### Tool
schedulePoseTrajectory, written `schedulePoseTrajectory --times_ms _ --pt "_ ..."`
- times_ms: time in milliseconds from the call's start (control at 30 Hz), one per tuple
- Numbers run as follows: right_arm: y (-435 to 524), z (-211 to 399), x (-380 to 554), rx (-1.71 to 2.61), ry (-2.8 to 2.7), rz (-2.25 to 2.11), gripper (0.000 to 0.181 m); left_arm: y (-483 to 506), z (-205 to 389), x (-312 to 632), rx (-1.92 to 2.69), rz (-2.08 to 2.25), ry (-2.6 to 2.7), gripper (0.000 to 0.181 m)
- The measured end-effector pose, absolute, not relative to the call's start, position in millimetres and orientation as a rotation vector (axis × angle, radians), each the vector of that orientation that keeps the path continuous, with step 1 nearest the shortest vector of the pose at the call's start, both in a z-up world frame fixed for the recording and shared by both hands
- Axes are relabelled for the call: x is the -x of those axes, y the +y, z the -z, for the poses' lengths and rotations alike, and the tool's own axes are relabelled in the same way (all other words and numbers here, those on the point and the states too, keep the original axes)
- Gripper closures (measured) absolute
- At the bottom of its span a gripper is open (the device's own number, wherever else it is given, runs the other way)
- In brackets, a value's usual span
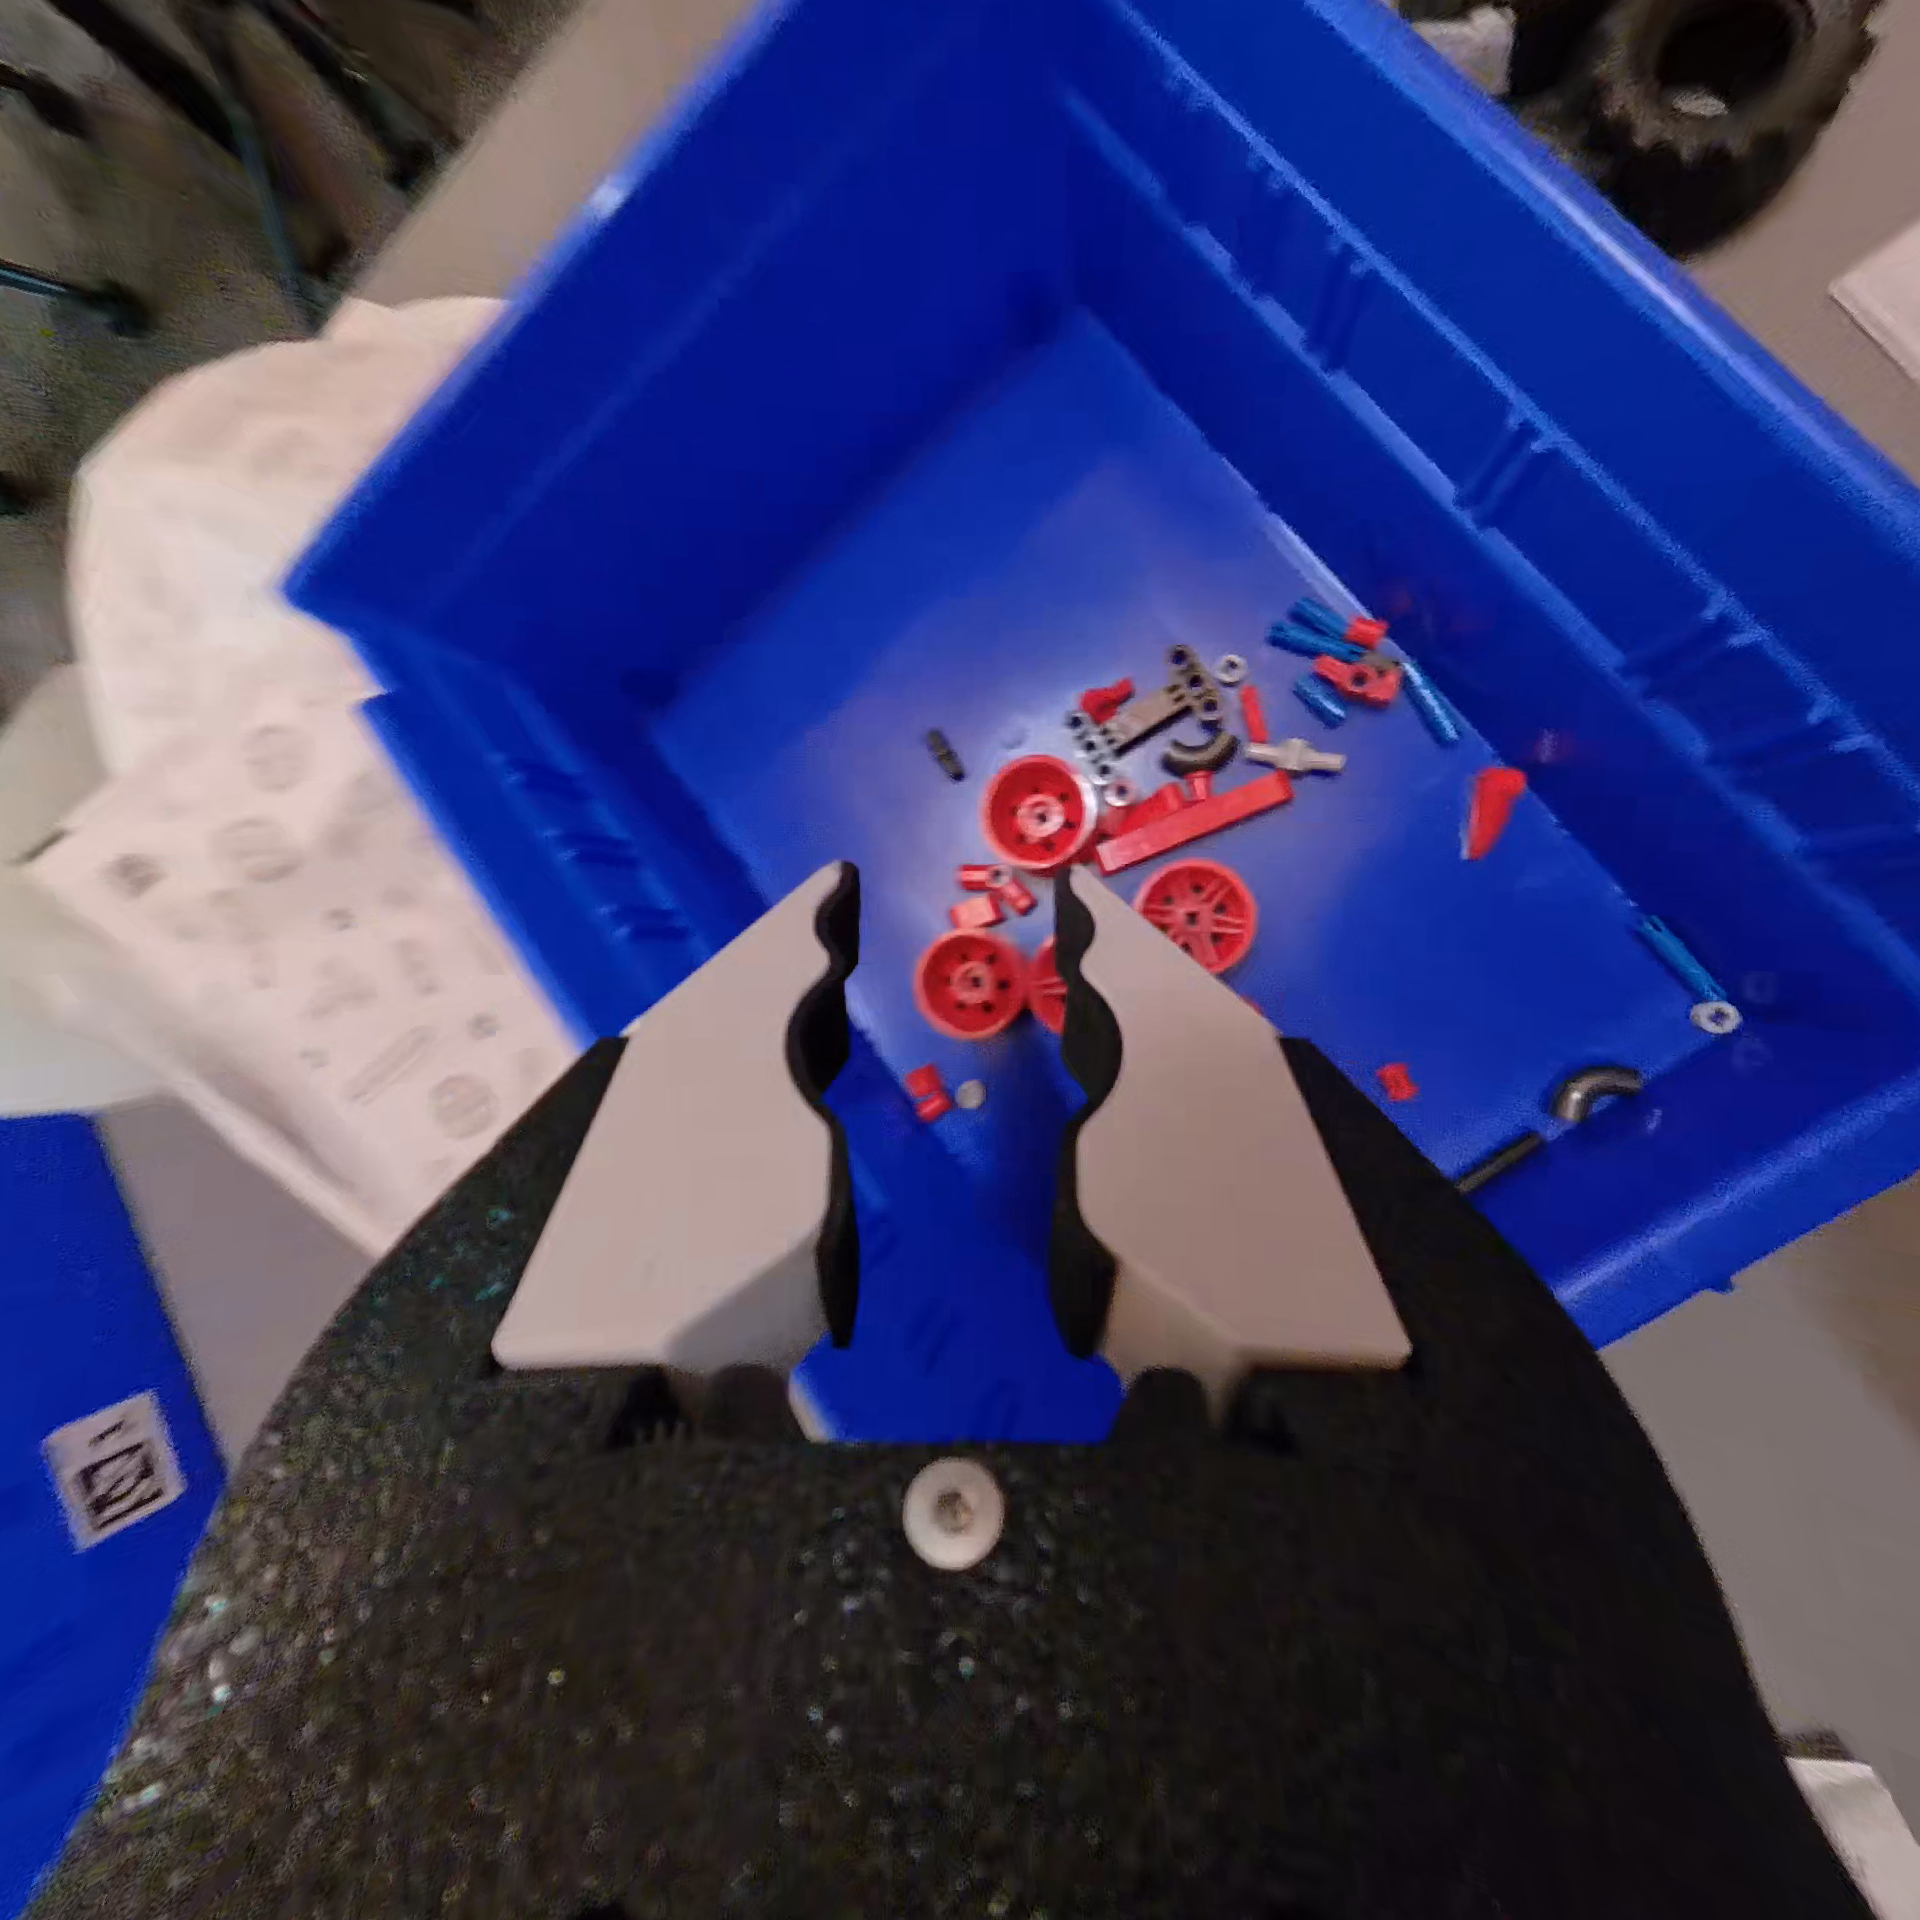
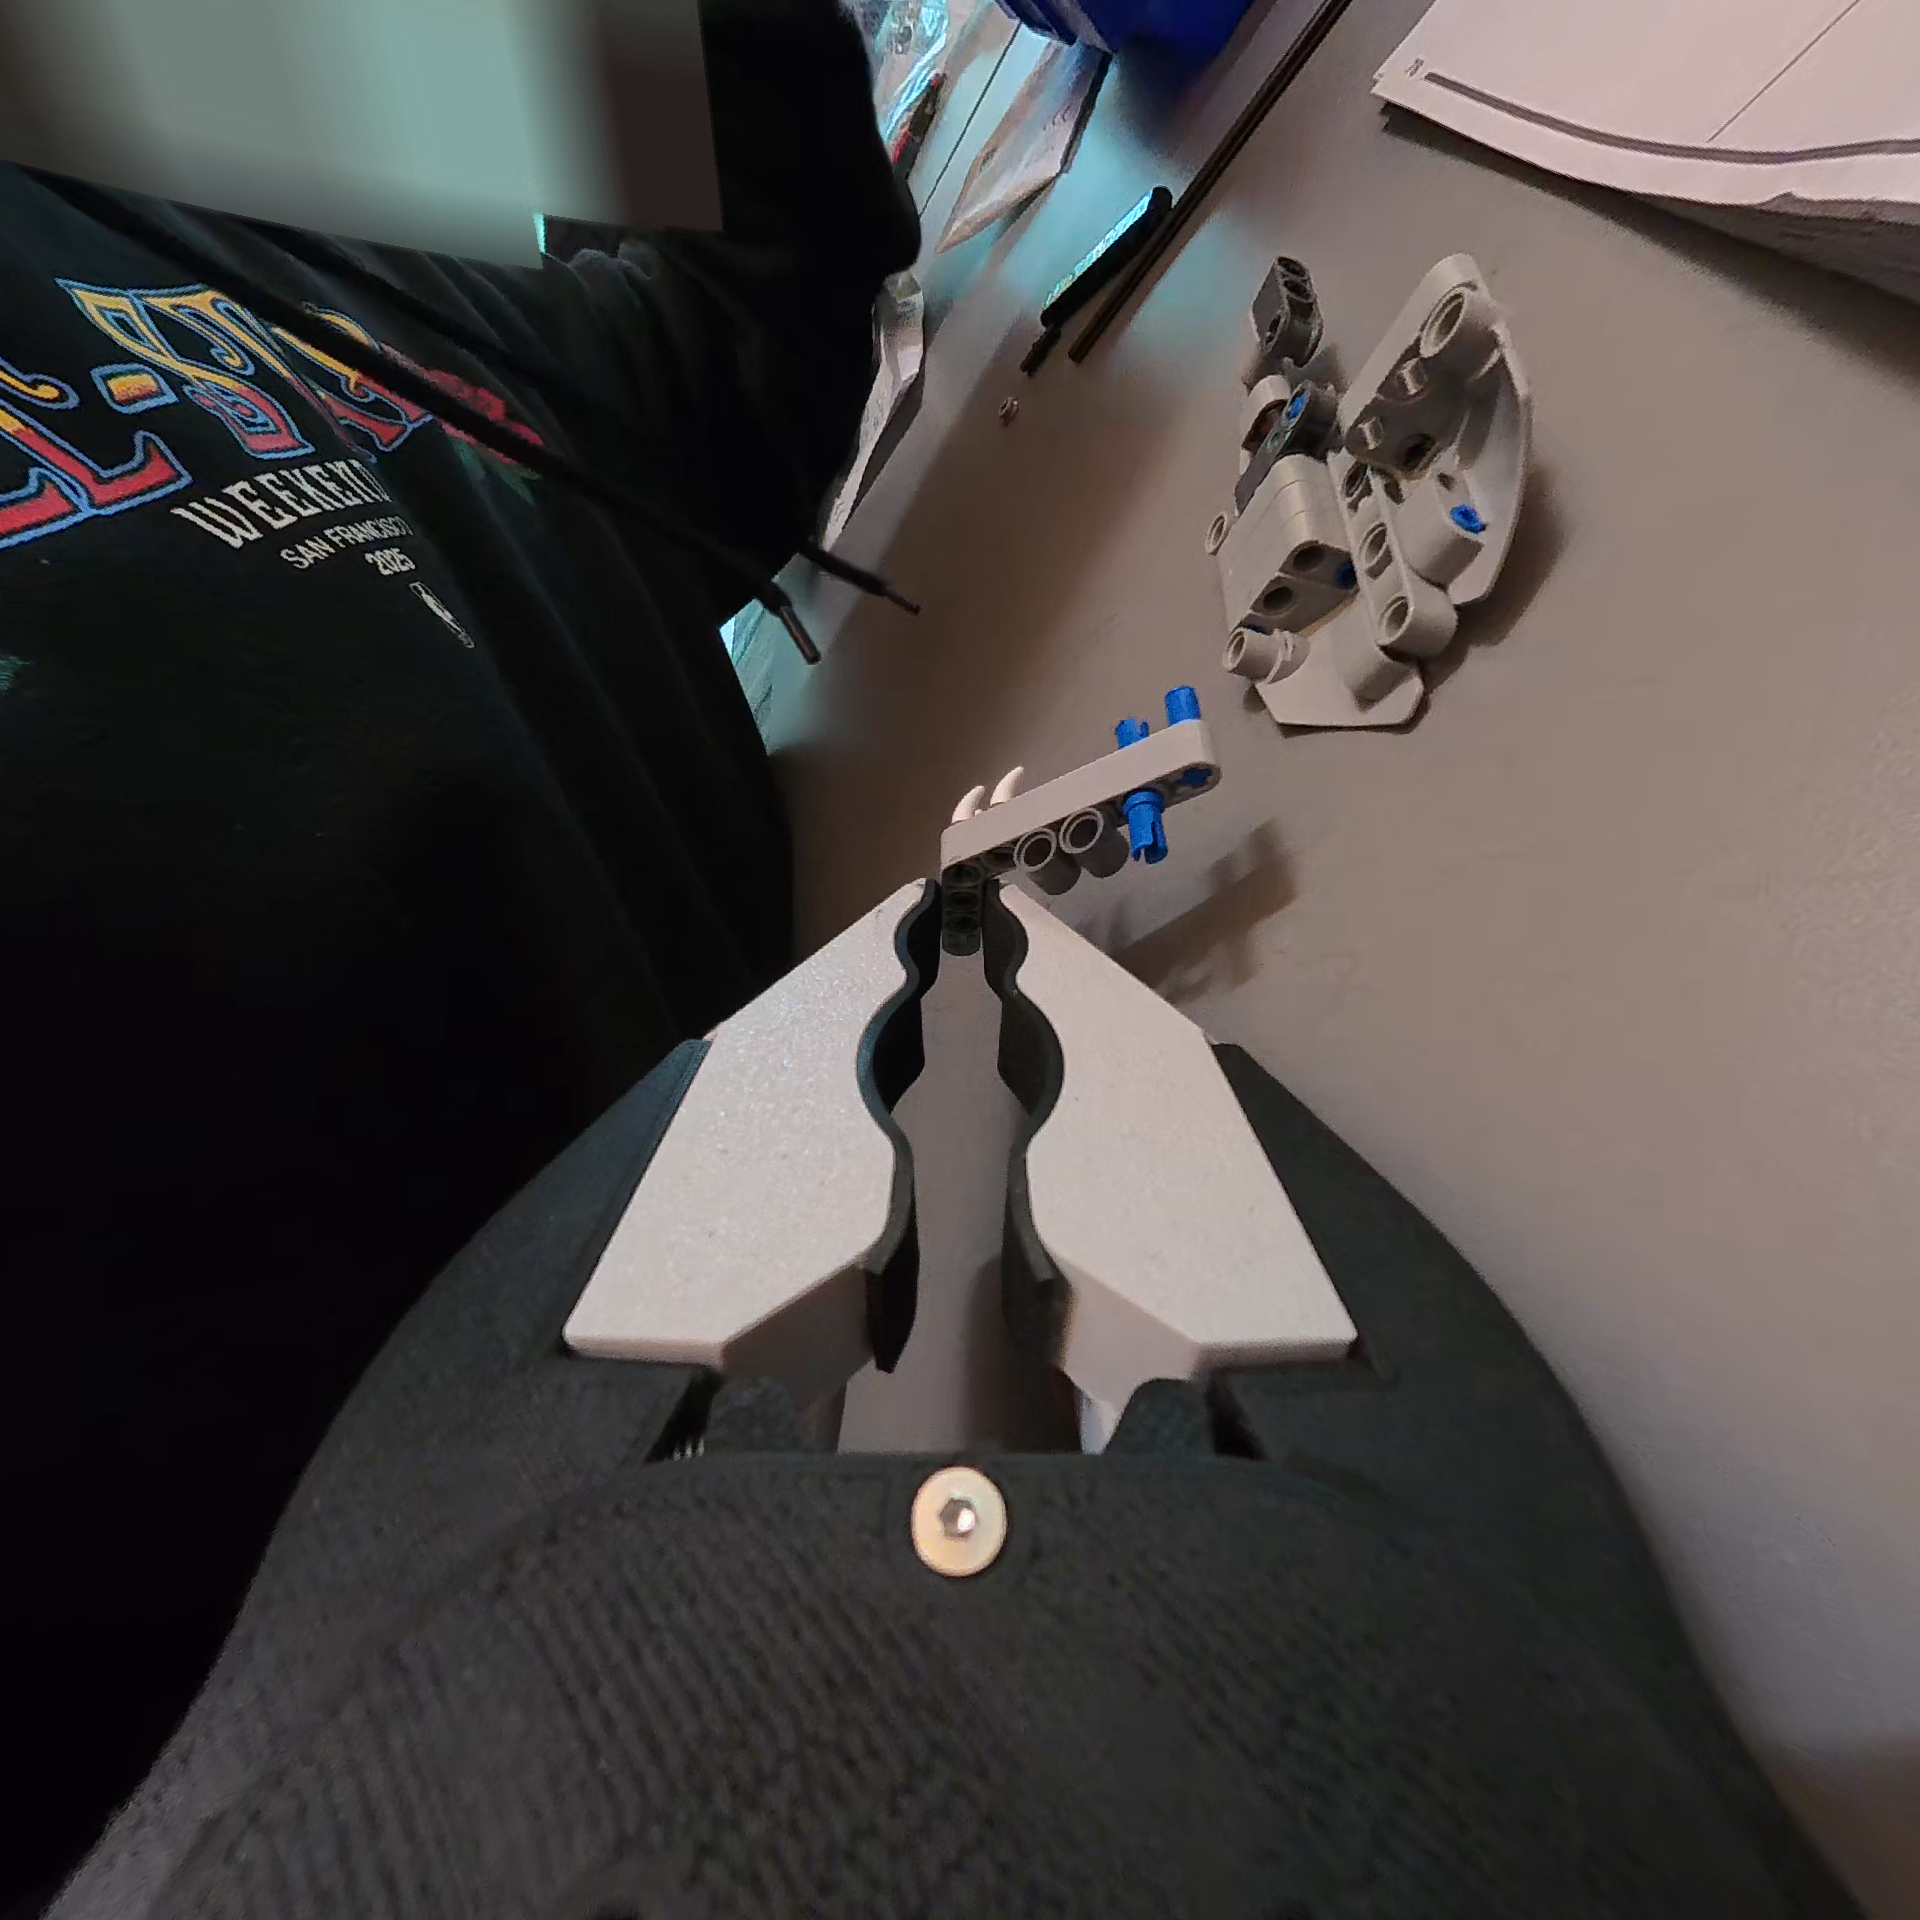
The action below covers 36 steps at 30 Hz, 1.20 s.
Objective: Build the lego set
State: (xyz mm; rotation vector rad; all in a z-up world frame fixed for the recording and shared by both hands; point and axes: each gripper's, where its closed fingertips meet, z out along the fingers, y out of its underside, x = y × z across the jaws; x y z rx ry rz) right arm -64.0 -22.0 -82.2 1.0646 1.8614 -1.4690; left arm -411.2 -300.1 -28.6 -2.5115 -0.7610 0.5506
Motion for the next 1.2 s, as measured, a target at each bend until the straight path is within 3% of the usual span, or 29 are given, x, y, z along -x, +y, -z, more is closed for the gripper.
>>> schedulePoseTrajectory --times_ms 33,167,267,533,633,700,900,1033,1200 --pt "-22.0 82.3 64.1 -1.065 1.862 1.469 0.175 -308.9 20.8 412.7 2.505 -0.597 -0.777 0.147" --pt "-22.1 82.3 64.0 -1.065 1.857 1.465 0.175 -353.2 13.0 418.7 2.561 -0.761 -0.896 0.144" --pt "-22.1 82.4 64.1 -1.066 1.858 1.466 0.175 -378.5 22.9 425.2 2.59 -0.773 -1.028 0.13" --pt "-22.3 83.1 64.5 -1.07 1.866 1.467 0.175 -372.8 69.1 426.9 2.622 -0.486 -1.101 0.119" --pt "-22.2 83.0 64.5 -1.07 1.865 1.468 0.175 -368.5 81.4 424.6 2.639 -0.401 -1.092 0.124" --pt "-22.3 83.0 64.5 -1.069 1.869 1.47 0.175 -362.1 88.1 420.3 2.621 -0.293 -1.088 0.146" --pt "-22.4 82.9 64.4 -1.065 1.878 1.471 0.175 -357.2 86.5 436.2 2.389 -0.125 -1.221 0.179" --pt "-22.3 83.4 64.7 -1.07 1.896 1.474 0.175 -345.2 77.4 433.3 2.301 0.063 -1.108 0.179" --pt "-22.2 83.7 64.8 -1.073 1.89 1.471 0.175 -349.8 8.2 422.3 2.131 0.1 -1.1 0.179"
